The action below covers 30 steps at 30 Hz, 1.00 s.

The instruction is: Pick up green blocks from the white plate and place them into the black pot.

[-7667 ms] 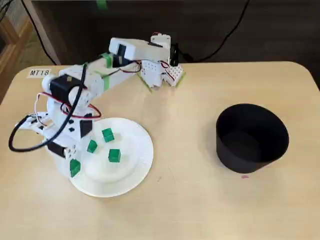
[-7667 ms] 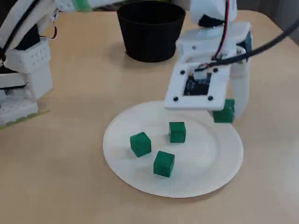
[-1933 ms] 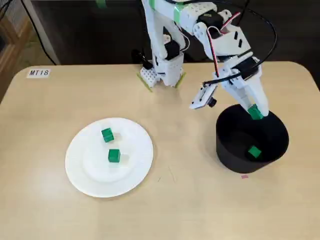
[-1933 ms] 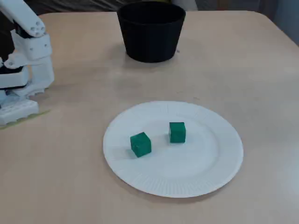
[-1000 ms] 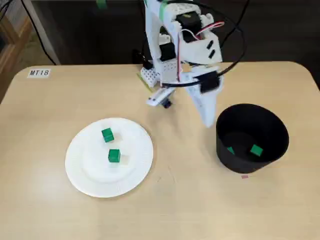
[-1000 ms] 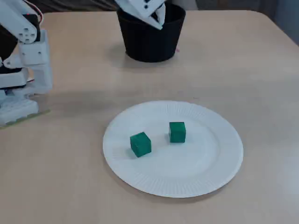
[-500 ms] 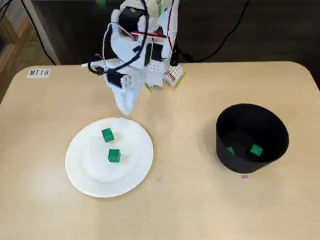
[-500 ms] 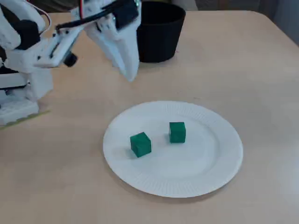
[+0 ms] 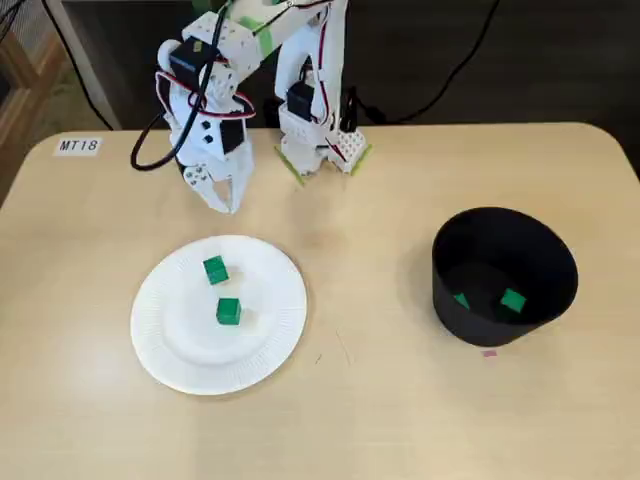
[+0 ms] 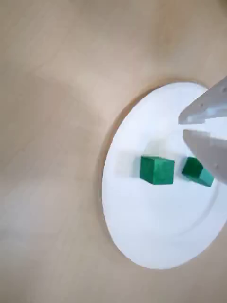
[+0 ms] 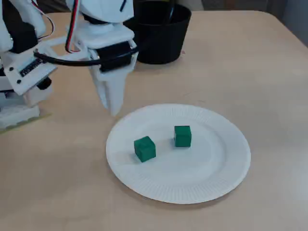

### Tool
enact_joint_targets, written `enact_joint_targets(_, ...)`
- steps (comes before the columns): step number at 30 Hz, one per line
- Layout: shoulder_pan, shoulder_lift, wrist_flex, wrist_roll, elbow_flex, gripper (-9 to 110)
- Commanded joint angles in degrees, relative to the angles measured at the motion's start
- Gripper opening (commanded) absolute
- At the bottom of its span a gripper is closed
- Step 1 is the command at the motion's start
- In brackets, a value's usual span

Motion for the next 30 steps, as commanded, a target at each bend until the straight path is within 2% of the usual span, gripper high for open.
enact_joint_targets(1, -1.41, -1.49, 1.23, -1.67, -3.34, 26)
enact_joint_targets(4, -1.85, -3.08, 0.18, -2.72, -3.43, 32)
enact_joint_targets(7, -2.37, -4.48, -2.46, -3.25, -2.72, 32)
enact_joint_targets(17, -4.13, -5.45, -15.64, -2.2, 3.69, 29)
enact_joint_targets(30, -3.96, -9.76, -21.27, -2.46, 5.45, 25)
